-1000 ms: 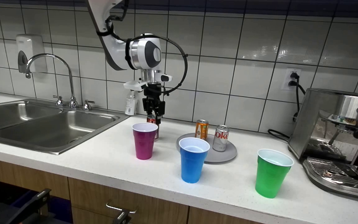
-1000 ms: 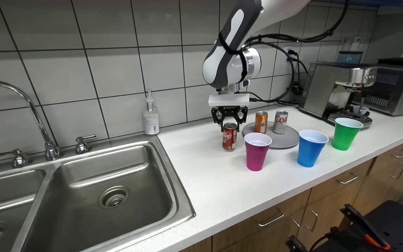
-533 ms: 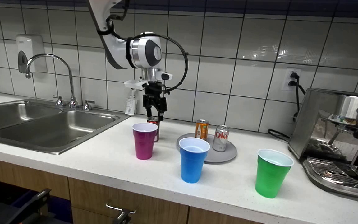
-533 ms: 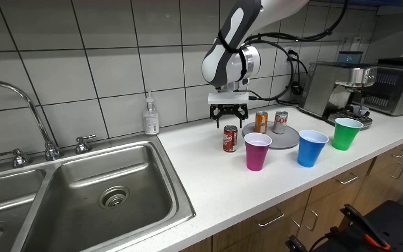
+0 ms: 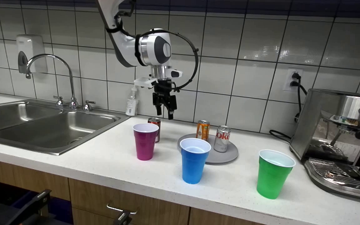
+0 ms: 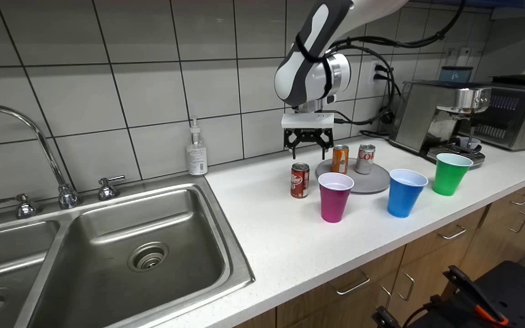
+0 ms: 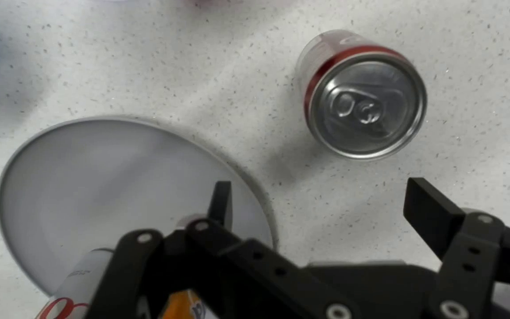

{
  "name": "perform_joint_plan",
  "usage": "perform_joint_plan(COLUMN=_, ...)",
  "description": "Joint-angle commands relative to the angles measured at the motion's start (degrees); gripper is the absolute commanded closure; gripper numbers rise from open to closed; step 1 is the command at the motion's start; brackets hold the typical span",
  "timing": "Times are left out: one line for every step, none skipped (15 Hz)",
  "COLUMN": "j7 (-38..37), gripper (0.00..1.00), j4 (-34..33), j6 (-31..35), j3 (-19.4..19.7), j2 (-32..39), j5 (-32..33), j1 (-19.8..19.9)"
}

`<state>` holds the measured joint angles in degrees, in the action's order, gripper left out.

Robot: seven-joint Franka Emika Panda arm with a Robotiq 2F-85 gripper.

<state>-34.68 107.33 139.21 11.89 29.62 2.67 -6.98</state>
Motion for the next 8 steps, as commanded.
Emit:
perform_joint_plan(j7=-0.60, gripper=0.00, j4=-0.30, j6=-0.28, j3=0.61, j2=-1.19, j5=0.58, j1=1.88)
perform_joint_plan(j7=-0.62, gripper=0.00, j4=-0.66, j6=-0.42, j3=0.93, j2=-1.08, j5=0.63, j1=2.27)
perform_joint_plan(j7=-0.83, gripper=0.00, j4=-1.04, j6=-0.40, j3=1.27, j2=-0.90, j5=0.74, j1=2.53)
perform_joint_plan(j7=-0.83, gripper=0.00, j4=-1.40, j6=-0.52, j3=1.50, j2=-0.76, j5=0.76, j1=2.85)
perform_joint_plan(j7=-0.66, gripper=0.00, j4=-1.83, j6=-1.07, j3=1.70, j2=-0.64, j5=0.87, j1=3.08)
perform_joint_plan(j7=-0.63, gripper=0.00, j4=-1.64, j6=-1.15, j3=1.93, j2=-0.96, j5=1.19, j1=3.18)
perform_joint_plan(j7=-0.28, gripper=0.00, j4=-1.20, j6=-0.12, j3=1.23, j2=-0.25, j5=0.52, j1=3.33)
perform_joint_plan(j7=-0.30, gripper=0.00, j4=-1.30, j6=-0.12, j3=1.42, j2=-0.25, j5=0.54, j1=3.45)
